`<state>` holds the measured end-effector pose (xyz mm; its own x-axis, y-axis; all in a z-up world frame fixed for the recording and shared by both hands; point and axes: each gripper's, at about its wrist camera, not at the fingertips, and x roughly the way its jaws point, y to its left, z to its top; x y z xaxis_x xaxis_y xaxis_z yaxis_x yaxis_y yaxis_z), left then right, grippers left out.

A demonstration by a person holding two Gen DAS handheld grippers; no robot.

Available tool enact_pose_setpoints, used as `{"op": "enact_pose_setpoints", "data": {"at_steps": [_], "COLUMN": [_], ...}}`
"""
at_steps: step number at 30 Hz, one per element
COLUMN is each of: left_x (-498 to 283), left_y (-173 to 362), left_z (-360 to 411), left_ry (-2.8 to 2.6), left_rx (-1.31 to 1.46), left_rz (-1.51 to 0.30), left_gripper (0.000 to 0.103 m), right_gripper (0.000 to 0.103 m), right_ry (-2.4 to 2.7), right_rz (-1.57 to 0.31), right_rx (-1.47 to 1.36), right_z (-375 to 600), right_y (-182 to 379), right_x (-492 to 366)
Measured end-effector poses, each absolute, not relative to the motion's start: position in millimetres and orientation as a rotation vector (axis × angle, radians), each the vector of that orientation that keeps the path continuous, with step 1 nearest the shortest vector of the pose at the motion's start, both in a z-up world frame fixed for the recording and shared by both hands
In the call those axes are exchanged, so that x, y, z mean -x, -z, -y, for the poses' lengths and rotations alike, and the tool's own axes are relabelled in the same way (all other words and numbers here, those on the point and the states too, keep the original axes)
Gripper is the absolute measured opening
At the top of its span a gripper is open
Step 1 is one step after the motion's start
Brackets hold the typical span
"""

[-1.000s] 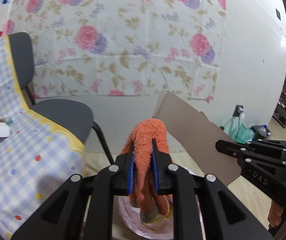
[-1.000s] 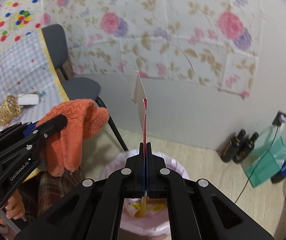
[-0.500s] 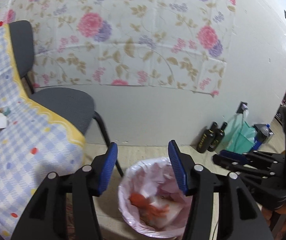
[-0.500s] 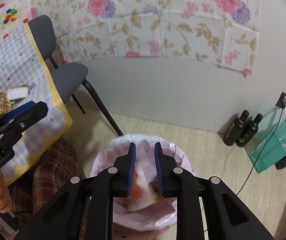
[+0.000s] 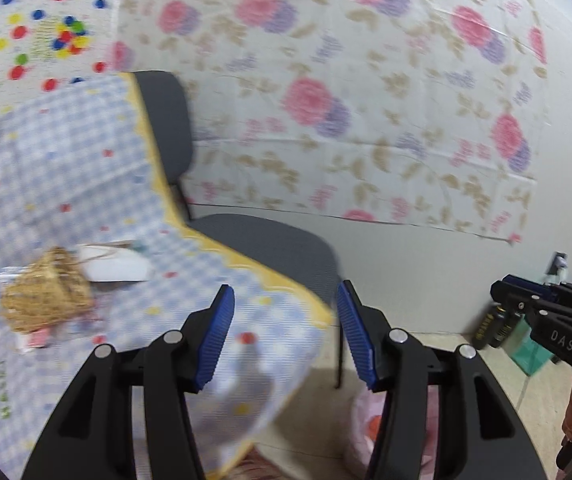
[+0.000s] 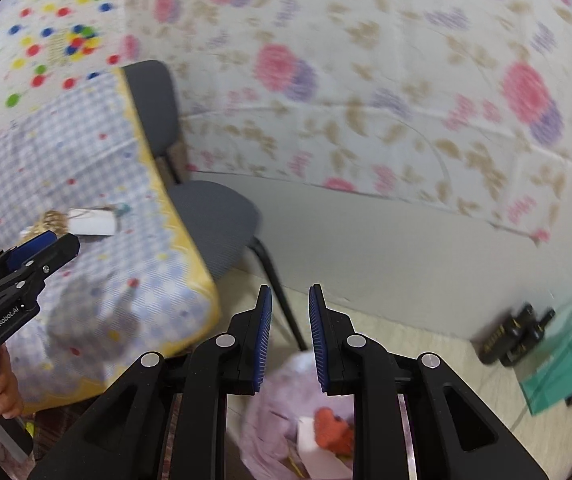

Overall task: Collect trash
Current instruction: 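Return both open tools toward the chair seat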

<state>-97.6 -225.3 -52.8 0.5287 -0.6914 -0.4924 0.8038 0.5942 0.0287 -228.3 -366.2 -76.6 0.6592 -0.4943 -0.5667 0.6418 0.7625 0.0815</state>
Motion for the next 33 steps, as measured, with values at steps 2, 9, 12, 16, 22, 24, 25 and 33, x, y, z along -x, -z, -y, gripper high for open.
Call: {"op": "enact_pose_setpoints", "data": {"at_steps": [2, 9, 12, 16, 22, 24, 25, 33], "left_x": [86, 47, 33, 12, -20, -30, -35, -62], "left_y": [47, 33, 30, 29, 35, 39, 42, 64], "left_z": [210, 159, 140, 114, 87, 82, 80, 98], "left_ry": [0.866, 0.724, 0.662, 0.581, 0.472, 0.448, 0.435, 0.425], "left_rx": [-0.242, -0.187, -0.178, -0.165, -0.148, -0.143, -0.143, -0.169], "left_rz": [-0.463, -0.472, -0.476, -0.482, -0.512, -0.521, -0.527, -0.579], "left_gripper": [0.052, 0.053, 0.055, 0.056, 0.059, 0.059, 0.059, 0.064], "right_gripper": [0.022, 0.022, 0.022, 0.022, 0.022, 0.022, 0.022, 0.034], "right_ry": [0.617, 0.502, 0.466, 0.422, 0.363, 0.349, 0.341, 0.298], "right_rz": [-0.543, -0.526, -0.527, -0.532, -0.533, -0.534, -0.534, -0.547], "right_rx": [-0.269, -0.216, -0.208, -0.203, -0.190, -0.185, -0.181, -0.179], "right_z": [360, 333, 324, 315, 304, 302, 301, 308], "right_y": [71, 56, 55, 55, 57, 57, 58, 66], "right_x": [213, 157, 138, 110, 70, 58, 50, -3]}}
